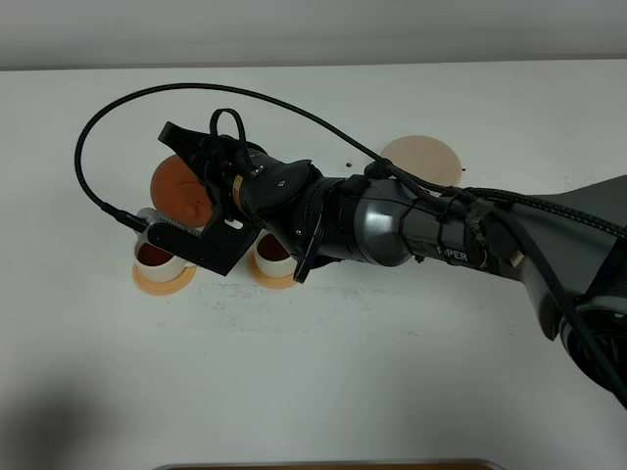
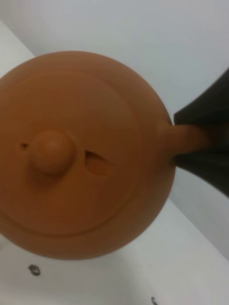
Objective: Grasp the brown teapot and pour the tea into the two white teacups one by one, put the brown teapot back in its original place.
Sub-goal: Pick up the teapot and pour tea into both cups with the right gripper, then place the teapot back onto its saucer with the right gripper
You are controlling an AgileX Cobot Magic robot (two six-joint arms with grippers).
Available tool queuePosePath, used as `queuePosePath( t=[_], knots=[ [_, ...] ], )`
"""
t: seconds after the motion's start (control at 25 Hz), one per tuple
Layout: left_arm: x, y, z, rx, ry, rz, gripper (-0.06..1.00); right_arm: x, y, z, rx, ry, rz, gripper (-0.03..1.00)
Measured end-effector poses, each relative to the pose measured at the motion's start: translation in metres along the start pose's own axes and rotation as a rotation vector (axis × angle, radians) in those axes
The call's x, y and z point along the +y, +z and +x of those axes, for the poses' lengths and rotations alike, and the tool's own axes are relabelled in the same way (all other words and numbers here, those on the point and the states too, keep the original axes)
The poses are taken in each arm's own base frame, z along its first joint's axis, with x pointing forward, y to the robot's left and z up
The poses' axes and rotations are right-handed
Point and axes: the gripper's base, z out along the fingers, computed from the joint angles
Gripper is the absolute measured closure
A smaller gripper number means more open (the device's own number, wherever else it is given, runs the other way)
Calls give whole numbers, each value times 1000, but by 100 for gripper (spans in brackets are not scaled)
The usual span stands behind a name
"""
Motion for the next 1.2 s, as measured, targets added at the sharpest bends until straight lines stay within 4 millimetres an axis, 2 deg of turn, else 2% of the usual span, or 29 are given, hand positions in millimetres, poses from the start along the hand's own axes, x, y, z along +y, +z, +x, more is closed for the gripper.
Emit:
queuePosePath(
  t=[0.4, 0.84, 1.0, 1.2],
  knots=[
    [0, 0, 0, 0, 0, 0, 51, 1, 0, 0, -3, 21, -6, 85],
    [0, 0, 0, 0, 0, 0, 51, -6, -12, 8, -11, 223, -23, 85],
    [0, 0, 0, 0, 0, 0, 51, -17, -27, 19, -15, 376, -16, 85],
    [0, 0, 0, 0, 0, 0, 51, -28, -49, 29, -61, 742, -45, 85]
  ],
)
